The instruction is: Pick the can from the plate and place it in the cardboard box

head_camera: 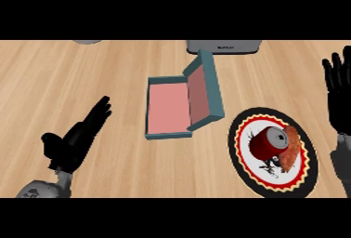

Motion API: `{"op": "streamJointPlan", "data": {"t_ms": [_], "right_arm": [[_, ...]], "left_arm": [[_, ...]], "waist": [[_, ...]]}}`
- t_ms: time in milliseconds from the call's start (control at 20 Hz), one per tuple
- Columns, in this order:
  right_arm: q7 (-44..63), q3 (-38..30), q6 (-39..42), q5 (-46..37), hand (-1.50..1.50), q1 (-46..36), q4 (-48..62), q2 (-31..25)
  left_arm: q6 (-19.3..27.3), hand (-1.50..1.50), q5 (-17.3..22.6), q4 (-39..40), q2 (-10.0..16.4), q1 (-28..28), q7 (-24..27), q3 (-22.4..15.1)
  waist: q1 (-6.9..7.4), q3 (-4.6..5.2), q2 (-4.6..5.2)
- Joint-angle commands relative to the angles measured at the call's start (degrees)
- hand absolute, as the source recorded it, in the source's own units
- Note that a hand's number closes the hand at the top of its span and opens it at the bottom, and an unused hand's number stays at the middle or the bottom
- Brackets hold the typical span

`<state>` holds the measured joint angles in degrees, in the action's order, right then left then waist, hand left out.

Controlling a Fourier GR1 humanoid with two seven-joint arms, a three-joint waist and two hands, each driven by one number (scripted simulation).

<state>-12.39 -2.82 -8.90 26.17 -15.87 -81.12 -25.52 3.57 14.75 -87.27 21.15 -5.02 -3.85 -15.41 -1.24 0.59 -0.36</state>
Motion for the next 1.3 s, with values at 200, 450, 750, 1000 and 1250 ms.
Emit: {"op": "streamJointPlan", "data": {"t_ms": [200,450,750,1000,1250], "right_arm": [[8.59,-1.2,-7.24,-2.13,-1.5,-6.35,-7.7,-1.8],[14.24,3.03,-27.36,-18.35,-1.5,2.32,-2.09,0.6],[18.65,6.5,-26.36,-23.27,-1.5,12.17,-16.91,-1.2],[30.75,10.42,-15.57,-29.02,-1.5,13.41,-18.16,-17.39],[42.33,12.73,-0.02,-25.8,-1.5,12.41,-22.03,-28.8]], "left_arm": [[10.43,0.0,-10.72,0.16,4.19,2.08,0.5,4.9],[11.98,0.0,-11.29,2.6,2.33,4.01,1.6,4.52],[11.9,0.0,-13.59,0.57,0.88,6.2,2.47,4.94],[12.12,0.0,-12.65,-0.81,1.9,7.38,0.54,5.81],[12.61,0.0,-13.69,-0.66,1.34,6.88,0.61,5.34]], "waist": [[1.98,-0.56,-0.01],[1.1,-0.43,0.13],[0.78,-0.55,0.16],[0.4,-0.32,-0.11],[0.66,-0.27,-0.01]]}}
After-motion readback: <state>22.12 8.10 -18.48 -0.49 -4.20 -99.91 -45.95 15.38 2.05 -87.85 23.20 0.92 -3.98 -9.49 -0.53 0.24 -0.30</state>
